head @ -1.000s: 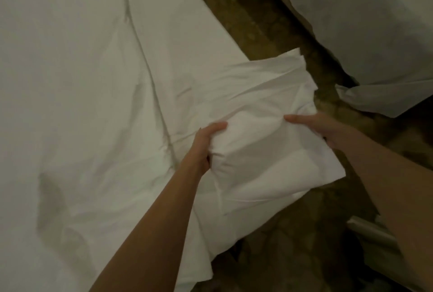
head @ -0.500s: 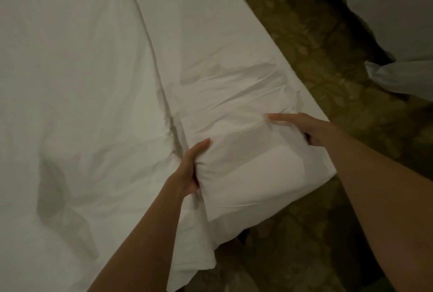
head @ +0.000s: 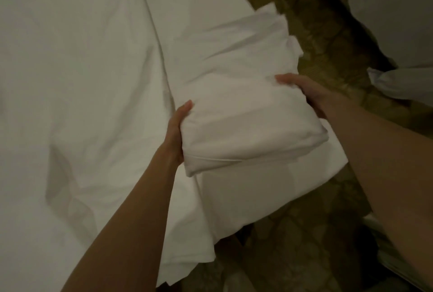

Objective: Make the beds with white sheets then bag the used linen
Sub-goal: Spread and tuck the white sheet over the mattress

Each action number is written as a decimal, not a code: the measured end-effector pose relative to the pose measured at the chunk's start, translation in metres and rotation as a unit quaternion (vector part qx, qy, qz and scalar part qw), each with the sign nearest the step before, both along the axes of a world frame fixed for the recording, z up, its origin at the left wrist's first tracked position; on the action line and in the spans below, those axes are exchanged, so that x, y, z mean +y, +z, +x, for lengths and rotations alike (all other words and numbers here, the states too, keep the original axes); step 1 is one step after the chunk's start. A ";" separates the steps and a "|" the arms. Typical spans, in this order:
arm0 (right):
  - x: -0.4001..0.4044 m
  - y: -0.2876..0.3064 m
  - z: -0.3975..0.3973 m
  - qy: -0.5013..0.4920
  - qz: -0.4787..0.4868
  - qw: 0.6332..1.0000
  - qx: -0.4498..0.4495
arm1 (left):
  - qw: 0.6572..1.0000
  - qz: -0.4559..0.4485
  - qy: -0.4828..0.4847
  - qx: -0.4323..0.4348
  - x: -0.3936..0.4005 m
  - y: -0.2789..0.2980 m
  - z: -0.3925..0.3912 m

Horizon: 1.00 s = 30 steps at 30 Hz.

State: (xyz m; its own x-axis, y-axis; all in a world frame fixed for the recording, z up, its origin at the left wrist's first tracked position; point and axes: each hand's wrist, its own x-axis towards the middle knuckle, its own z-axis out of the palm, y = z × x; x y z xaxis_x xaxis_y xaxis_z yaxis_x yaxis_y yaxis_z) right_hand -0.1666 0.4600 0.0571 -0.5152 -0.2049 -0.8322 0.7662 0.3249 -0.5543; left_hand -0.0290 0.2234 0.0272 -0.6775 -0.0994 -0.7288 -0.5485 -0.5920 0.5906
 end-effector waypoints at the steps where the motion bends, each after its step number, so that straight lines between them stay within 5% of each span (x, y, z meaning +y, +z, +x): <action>1: 0.002 -0.010 0.009 0.017 0.013 1.000 -0.020 | 1.000 -0.001 -0.011 -0.029 0.001 -0.008 0.010; 5: 0.015 -0.043 0.062 0.055 0.068 0.988 -0.124 | 0.983 0.007 -0.081 -0.165 0.010 -0.032 0.061; 8: 0.018 -0.043 0.077 0.078 0.071 0.983 -0.149 | 0.975 -0.006 -0.118 -0.188 0.010 -0.036 0.077; 16: 0.021 -0.006 0.015 0.042 0.041 0.998 -0.031 | 0.984 -0.005 -0.167 -0.070 0.003 -0.004 0.031; 22: 0.029 0.005 0.001 0.002 0.014 1.000 -0.015 | 0.997 0.051 -0.059 -0.010 0.020 -0.005 0.018; 25: 0.029 -0.012 0.023 0.028 0.053 0.997 -0.038 | 0.992 0.103 0.002 -0.071 0.034 -0.026 0.044; 30: 0.035 -0.053 0.063 0.072 0.114 0.984 -0.117 | 0.975 0.057 -0.025 -0.212 0.044 -0.054 0.087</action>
State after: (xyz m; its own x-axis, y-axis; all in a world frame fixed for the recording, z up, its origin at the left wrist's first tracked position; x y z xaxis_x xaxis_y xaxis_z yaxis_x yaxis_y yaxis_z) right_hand -0.1036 0.4954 0.0036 -0.2832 -0.0565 -0.9574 0.8017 0.5339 -0.2687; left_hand 0.0582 0.2672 -0.0267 -0.3152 0.0241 -0.9487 -0.7594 -0.6059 0.2370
